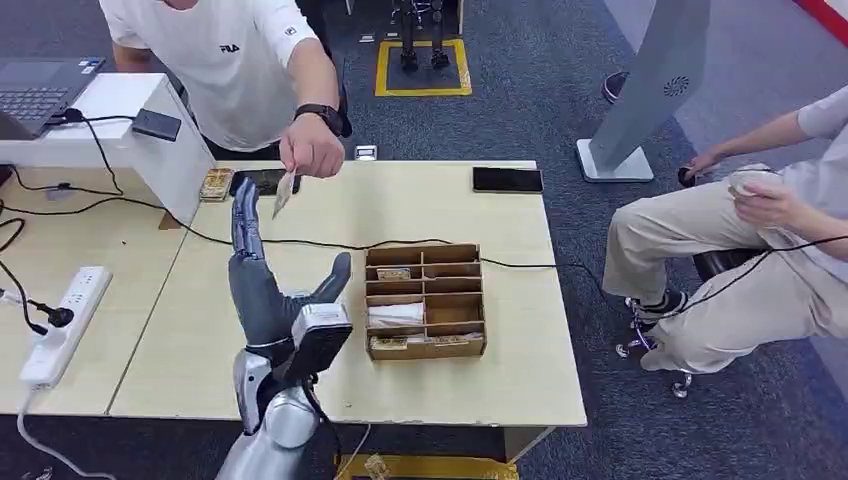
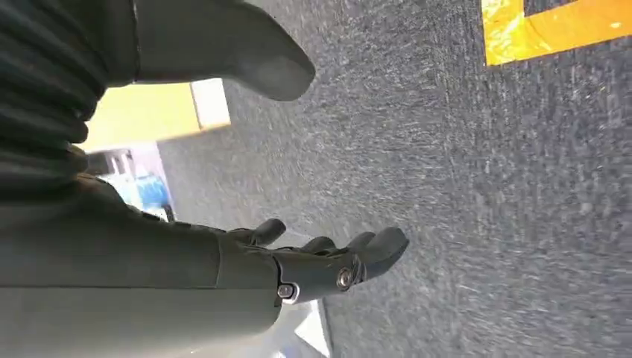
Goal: Pass the card to the sensor for recognition and then transmit it.
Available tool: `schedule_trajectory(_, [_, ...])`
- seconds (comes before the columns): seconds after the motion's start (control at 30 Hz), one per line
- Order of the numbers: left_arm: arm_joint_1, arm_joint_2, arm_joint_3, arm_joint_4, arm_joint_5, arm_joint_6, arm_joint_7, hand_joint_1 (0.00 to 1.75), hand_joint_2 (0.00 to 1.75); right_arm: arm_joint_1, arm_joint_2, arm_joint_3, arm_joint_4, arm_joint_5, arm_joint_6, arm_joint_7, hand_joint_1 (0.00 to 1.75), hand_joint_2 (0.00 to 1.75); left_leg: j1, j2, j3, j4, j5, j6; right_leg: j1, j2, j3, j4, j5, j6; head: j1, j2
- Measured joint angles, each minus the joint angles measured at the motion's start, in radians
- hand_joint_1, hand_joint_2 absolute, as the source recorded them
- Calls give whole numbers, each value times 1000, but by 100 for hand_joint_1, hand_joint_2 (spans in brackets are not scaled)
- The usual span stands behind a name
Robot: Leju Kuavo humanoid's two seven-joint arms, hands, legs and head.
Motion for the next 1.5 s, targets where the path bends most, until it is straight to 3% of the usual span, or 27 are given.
schedule_trajectory(0.4, [-130, -31, 170, 145, -275, 1, 37, 0, 175, -41, -43, 34, 75, 38, -7, 13, 0, 175, 1, 1, 0, 0, 0, 0, 1, 1, 0, 0, 0, 0, 1, 0])
schedule_trajectory(0.73, [-161, -39, 200, 189, -513, 2, 108, 0, 175, -54, -55, 61, 96, 39, -3, 19, 0, 175, 0, 1, 0, 0, 0, 0, 0, 1, 0, 0, 0, 0, 0, 0])
schedule_trajectory(0.77, [-161, -39, 200, 193, -527, 2, 113, 68, 175, -55, -56, 65, 98, 38, -2, 20, 0, 175, 0, 1, 0, 0, 0, 0, 0, 1, 0, 0, 0, 0, 0, 0])
schedule_trajectory(0.8, [-164, -39, 200, 198, -535, 2, 122, 175, 175, -55, -56, 68, 100, 38, -1, 20, 0, 175, 0, 1, 0, 0, 0, 0, 0, 1, 0, 0, 0, 0, 0, 0])
schedule_trajectory(0.97, [-176, -41, 201, 234, -545, 2, 158, 175, 175, -57, -59, 76, 102, 34, -2, 20, 0, 175, 0, 1, 0, 0, 0, 0, 0, 1, 0, 0, 0, 0, 0, 0])
schedule_trajectory(1.5, [-193, -44, 201, 286, -557, 2, 197, 175, 175, -56, -62, 82, 108, 18, -1, 19, 0, 175, 0, 1, 0, 0, 0, 0, 0, 1, 0, 0, 0, 0, 0, 0])
